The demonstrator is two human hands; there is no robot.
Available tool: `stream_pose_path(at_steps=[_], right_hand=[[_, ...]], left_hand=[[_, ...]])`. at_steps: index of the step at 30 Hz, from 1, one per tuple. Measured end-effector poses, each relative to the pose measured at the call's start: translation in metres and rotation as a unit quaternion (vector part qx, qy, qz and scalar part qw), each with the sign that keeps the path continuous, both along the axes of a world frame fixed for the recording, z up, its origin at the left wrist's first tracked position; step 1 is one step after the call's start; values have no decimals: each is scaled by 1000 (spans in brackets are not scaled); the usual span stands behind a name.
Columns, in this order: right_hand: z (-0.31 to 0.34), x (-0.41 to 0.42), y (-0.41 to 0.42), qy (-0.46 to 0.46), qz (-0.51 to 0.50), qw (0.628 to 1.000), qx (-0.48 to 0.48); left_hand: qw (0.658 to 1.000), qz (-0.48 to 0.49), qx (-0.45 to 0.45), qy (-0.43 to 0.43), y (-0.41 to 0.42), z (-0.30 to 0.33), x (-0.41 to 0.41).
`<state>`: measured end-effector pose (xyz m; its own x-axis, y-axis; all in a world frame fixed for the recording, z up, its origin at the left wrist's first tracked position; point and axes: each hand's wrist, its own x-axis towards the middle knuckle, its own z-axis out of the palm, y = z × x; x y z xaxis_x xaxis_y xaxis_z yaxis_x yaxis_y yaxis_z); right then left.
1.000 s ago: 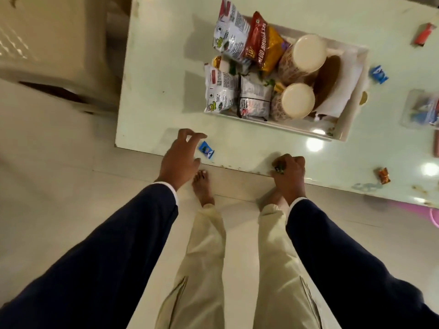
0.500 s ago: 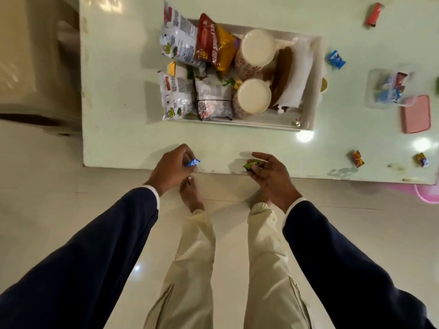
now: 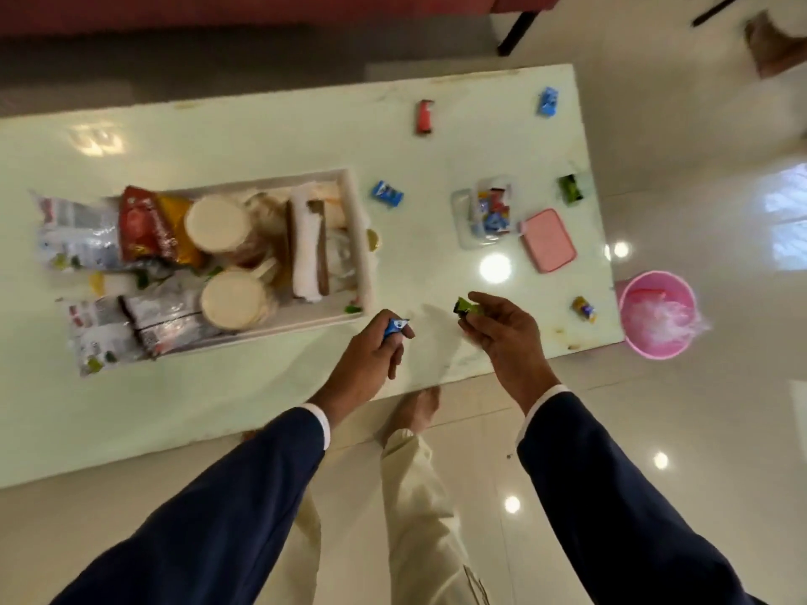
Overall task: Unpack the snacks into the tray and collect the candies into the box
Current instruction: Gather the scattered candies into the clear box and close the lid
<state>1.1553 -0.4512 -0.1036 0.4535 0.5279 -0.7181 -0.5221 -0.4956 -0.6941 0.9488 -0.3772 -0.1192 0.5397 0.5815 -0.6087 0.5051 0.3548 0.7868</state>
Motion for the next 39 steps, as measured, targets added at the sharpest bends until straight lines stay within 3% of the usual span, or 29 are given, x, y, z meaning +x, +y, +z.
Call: stream_pose_path(at_steps=[4, 8, 14, 23, 26, 31, 39], right_hand=[[0, 72, 21, -73, 26, 997, 9], [-9, 115, 56, -152, 52, 986, -42], [-14, 133, 97, -190, 69, 978, -45], [-15, 136, 29, -162, 84, 980, -81], [-15, 127, -11, -160, 132, 972, -113], [-12, 120, -69, -213, 172, 942, -195], [-35, 158, -96, -326, 179, 897, -240]], left_hand=[[999, 31, -19, 16, 25, 1, 94], [997, 62, 19, 41, 57, 9, 165], [987, 10, 108, 121, 88, 3, 219], [980, -28, 143, 137, 73, 1, 188], [958, -135, 164, 192, 55, -1, 165], [915, -307, 121, 233, 30, 7, 144], [923, -267, 121, 250, 8, -14, 148]])
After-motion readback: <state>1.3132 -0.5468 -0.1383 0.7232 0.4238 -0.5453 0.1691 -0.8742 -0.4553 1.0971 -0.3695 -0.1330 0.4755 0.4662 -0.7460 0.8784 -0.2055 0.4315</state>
